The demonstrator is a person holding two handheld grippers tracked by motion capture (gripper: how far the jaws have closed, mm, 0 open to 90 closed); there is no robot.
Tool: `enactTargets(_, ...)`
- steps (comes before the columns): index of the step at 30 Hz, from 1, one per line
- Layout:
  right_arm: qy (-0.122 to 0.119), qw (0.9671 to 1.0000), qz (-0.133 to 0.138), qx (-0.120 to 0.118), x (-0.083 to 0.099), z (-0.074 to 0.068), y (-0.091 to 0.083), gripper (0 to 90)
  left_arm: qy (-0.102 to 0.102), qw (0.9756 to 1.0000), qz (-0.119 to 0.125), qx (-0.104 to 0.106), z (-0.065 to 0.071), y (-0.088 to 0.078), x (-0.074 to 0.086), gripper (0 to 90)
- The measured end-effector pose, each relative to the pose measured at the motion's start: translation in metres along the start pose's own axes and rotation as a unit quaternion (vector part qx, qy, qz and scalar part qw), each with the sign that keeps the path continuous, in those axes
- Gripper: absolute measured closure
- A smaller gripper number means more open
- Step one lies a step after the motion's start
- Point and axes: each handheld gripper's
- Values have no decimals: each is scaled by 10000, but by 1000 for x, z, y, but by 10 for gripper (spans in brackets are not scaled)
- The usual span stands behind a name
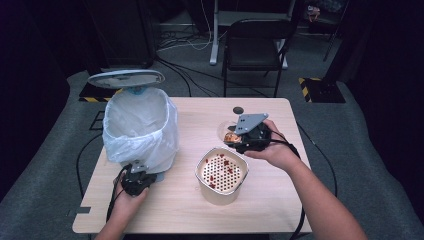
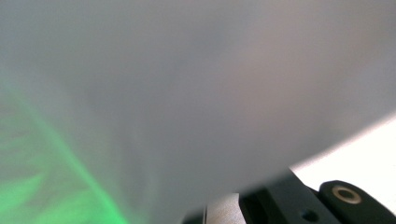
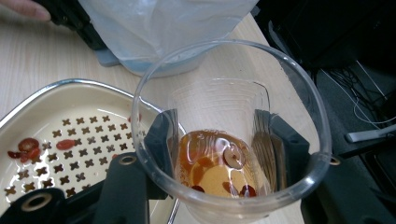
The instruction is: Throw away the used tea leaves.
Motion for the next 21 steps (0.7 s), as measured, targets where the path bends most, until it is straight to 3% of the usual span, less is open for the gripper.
enactTargets(2, -104, 9999, -50, 0, -1, -2, 1, 512, 8, 10000, -4, 1, 0, 0, 0, 900)
enactTargets(3, -155, 9999, -30, -12, -1, -2, 2, 511, 113, 9999, -88, -13, -2, -1, 0, 900)
enactTargets(13, -649, 9975, -259, 116, -2, -12, 3, 511, 102, 9999, -86, -14, -1, -1, 0, 900)
enactTargets(16, -888, 9953, -342, 203, -2, -16, 5, 510, 103, 9999, -86, -15, -1, -1, 0, 900)
enactTargets(19, -980, 9940, -421, 246, -3, -21, 6, 510, 97, 9999, -84, -8, -1, -1, 0, 900)
enactTargets(21, -1166, 9914, -508, 306, -4, -23, 6, 510, 100, 9999, -85, -7, -1, -1, 0, 900)
Point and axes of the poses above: each handheld gripper's, and its own axes: y roughly forward along the jaws, x roughly out of its underside, z roughly to its right, and after that the axes turned 4 degrees about -z, right-handed
